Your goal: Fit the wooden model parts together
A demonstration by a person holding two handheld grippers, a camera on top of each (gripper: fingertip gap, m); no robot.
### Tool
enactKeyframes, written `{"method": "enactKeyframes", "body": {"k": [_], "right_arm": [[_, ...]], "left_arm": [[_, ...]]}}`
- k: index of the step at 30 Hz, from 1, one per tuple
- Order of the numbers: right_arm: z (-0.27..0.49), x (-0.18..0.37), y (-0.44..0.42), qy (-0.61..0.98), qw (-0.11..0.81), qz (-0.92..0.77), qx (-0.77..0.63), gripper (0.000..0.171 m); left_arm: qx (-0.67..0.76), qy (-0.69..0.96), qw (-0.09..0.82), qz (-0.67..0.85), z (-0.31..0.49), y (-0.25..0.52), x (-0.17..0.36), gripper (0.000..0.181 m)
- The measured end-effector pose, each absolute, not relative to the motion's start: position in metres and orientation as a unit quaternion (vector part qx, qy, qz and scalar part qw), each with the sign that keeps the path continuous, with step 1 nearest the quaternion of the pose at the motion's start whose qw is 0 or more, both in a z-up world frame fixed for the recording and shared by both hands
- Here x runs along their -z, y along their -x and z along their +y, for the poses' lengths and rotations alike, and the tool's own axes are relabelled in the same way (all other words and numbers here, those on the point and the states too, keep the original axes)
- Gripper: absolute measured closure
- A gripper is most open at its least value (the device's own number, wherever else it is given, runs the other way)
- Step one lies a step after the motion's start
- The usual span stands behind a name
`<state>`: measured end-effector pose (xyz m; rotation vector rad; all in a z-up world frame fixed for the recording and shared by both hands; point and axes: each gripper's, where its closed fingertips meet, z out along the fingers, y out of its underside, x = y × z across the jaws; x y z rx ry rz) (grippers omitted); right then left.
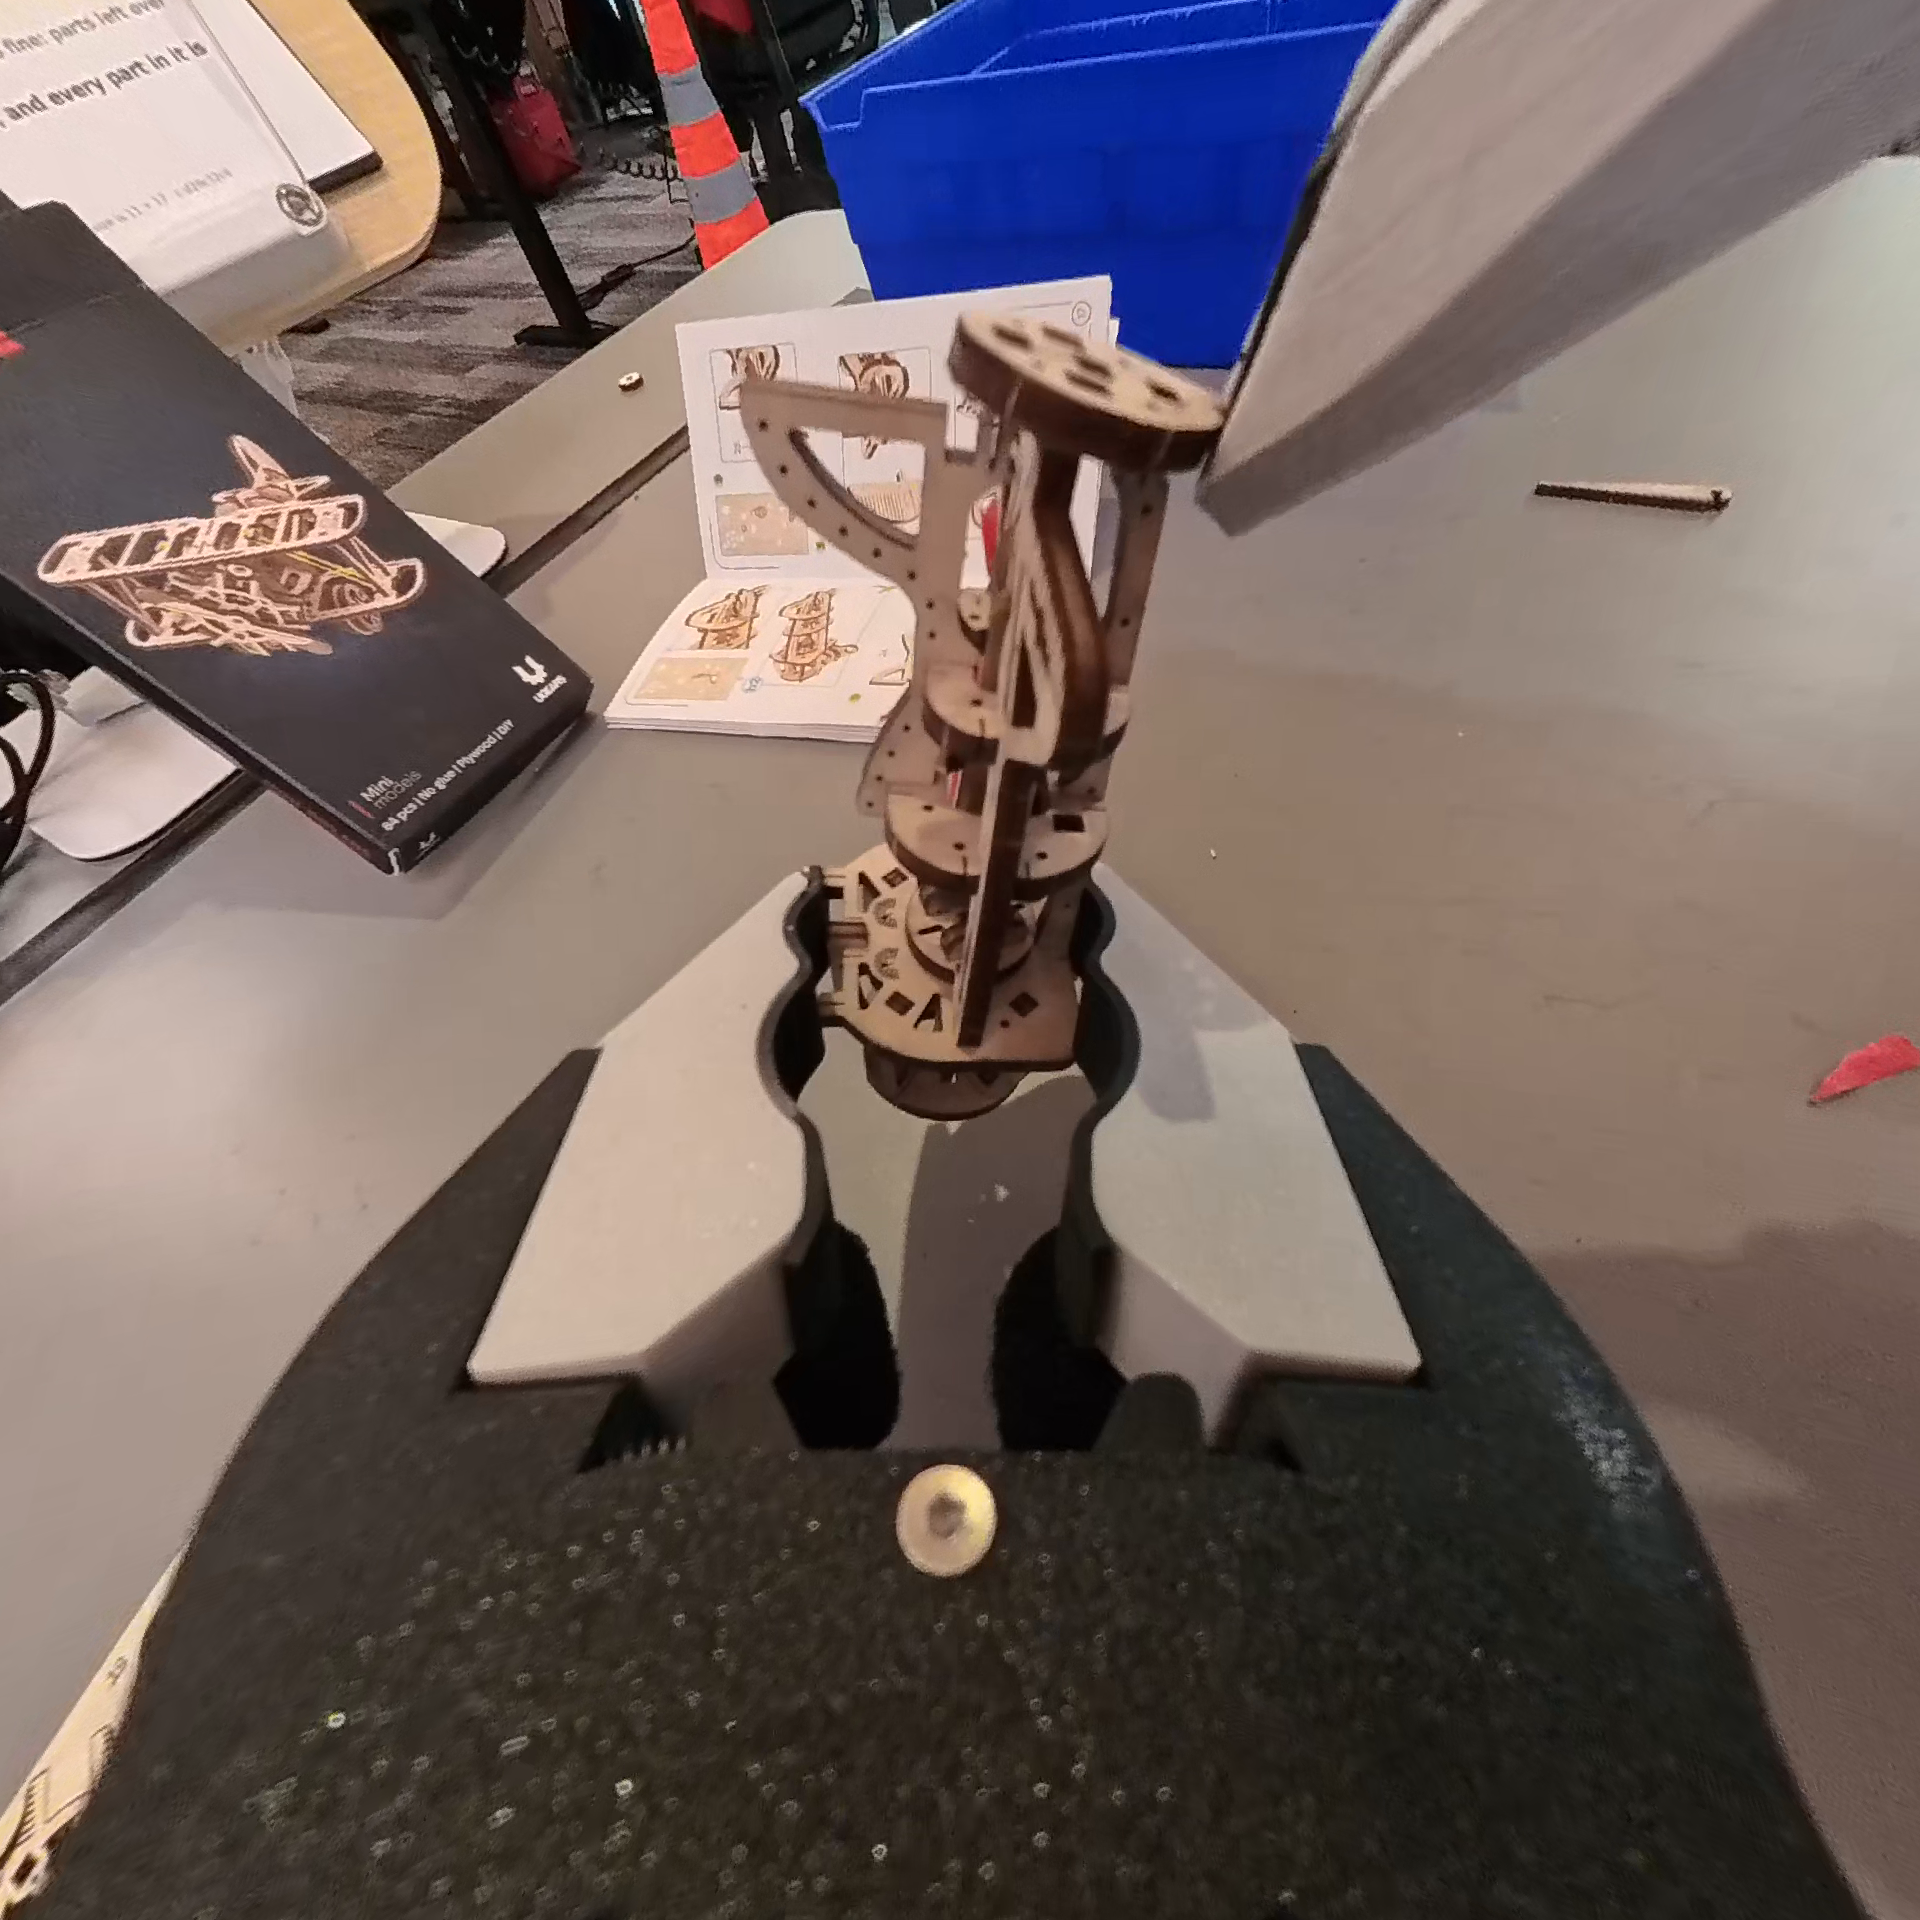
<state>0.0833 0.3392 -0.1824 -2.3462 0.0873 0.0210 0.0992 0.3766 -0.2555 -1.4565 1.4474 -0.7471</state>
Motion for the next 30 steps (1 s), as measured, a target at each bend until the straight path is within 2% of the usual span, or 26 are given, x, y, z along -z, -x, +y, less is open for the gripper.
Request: {"method": "enactKeyframes", "body": {"k": [20, 25, 30], "right_arm": [[0.328, 0.187, -0.082, 0.957, 0.284, 0.041, -0.041, 0.165], [0.319, 0.181, -0.064, 0.954, 0.256, 0.035, -0.149, 0.165], [0.292, 0.175, -0.065, 0.948, 0.203, 0.045, -0.241, 0.165]], "left_arm": [[0.276, 0.573, 0.482, 0.603, 0.375, -0.099, 0.254, 0.138], [0.280, 0.532, 0.487, 0.633, 0.368, -0.100, 0.252, 0.138], [0.230, 0.452, 0.548, 0.665, 0.366, -0.099, 0.241, 0.138]]}}
